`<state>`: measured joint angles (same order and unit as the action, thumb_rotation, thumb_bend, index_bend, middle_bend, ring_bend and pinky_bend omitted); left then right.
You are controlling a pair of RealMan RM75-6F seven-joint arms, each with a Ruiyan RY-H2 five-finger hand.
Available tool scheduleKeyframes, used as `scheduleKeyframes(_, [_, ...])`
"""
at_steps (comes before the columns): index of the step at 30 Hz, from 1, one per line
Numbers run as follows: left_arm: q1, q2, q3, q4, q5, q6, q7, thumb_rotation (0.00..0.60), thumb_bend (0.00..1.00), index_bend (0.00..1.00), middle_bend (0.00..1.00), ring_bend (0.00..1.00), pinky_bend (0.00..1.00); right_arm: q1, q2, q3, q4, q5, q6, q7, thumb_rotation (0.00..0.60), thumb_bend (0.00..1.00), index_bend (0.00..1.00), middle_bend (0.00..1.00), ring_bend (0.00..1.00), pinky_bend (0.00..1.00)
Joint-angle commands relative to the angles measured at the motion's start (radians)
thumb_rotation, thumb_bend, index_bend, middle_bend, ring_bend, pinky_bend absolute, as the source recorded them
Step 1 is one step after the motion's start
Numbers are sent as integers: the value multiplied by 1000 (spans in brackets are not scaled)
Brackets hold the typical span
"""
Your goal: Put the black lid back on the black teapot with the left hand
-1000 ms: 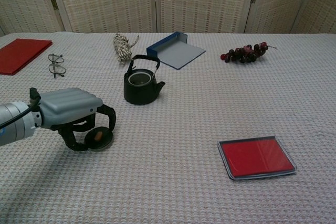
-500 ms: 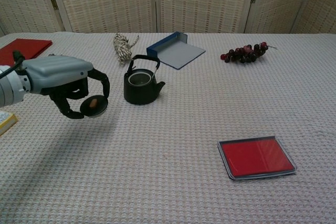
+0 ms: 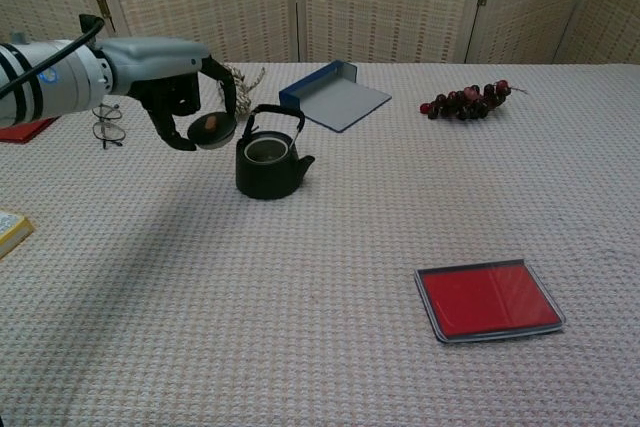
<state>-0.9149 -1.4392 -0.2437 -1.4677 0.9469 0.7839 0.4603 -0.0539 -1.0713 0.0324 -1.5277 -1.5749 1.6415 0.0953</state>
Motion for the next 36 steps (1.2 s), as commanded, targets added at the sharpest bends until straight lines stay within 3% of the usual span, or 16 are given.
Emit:
scheduleKeyframes(1, [-44,-31,-14,42,-57,-23,23,600,317,424,937,945,875,-4,-3,0,5,0,4,2,600,77,0,6,116,0])
scheduleKeyframes(19, [-212,-154,-8,179,-286,-49,122,600,316,423,937,945,875,-20,4,1,0,-13,35,0,600,77,0,23,140,0])
scheduleKeyframes(27, [-258,-182,22,229,-393,-49,176,600,317,411,937,944,875,-23,0,1,7,-10,33,8,600,77,0,25,143,0])
scheduleKeyframes(36, [-287,-176,53,211,-479,-43,216,600,316,292,937,938,875,-24,-4,4,16,-8,34,18,600,78,0,25,145,0])
